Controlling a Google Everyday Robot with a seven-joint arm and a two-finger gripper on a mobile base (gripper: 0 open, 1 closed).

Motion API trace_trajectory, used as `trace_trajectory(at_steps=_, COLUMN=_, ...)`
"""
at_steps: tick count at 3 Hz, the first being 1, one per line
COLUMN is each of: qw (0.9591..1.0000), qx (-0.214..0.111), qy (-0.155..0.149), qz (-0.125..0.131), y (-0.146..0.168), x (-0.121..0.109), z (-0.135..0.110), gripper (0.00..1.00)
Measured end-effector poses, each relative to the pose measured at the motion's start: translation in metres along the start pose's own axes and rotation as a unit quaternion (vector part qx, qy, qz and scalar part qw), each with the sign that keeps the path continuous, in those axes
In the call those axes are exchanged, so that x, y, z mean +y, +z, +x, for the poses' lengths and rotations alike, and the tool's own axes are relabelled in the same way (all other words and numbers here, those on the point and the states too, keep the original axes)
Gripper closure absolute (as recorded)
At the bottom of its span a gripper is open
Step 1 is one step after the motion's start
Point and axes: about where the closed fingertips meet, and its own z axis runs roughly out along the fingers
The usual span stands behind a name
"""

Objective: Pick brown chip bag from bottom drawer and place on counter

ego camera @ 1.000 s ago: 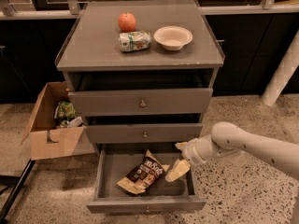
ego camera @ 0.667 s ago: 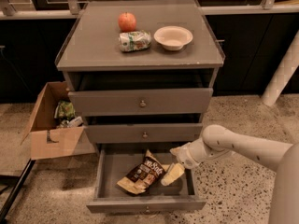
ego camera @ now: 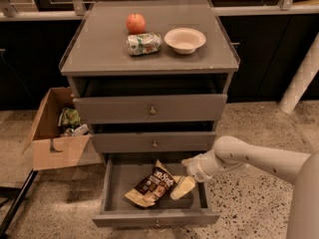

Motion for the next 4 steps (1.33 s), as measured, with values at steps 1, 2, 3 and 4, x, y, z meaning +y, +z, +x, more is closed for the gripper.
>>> trace_trajectory(at_steps=1, qw=1.0, qx=-0.001, qy=0.004, qz=0.004, y=0.022, x=-0.008, z=0.008, gripper=0.0)
trace_trajectory(at_steps=2, qw=0.9996, qx=-0.008, qy=0.017, qz=-0.019, y=0.062, x=-0.021, z=0.024, gripper=0.0)
trace_trajectory(at_steps=3, qw=0.9987, qx=-0.006, qy=0.033, qz=-0.039, y=0.1, x=-0.034, z=0.041, gripper=0.0)
trace_trajectory(at_steps=4, qw=0.9964, qx=0.008, qy=0.052, qz=-0.066, y=0.137, x=-0.043, z=0.058, gripper=0.0)
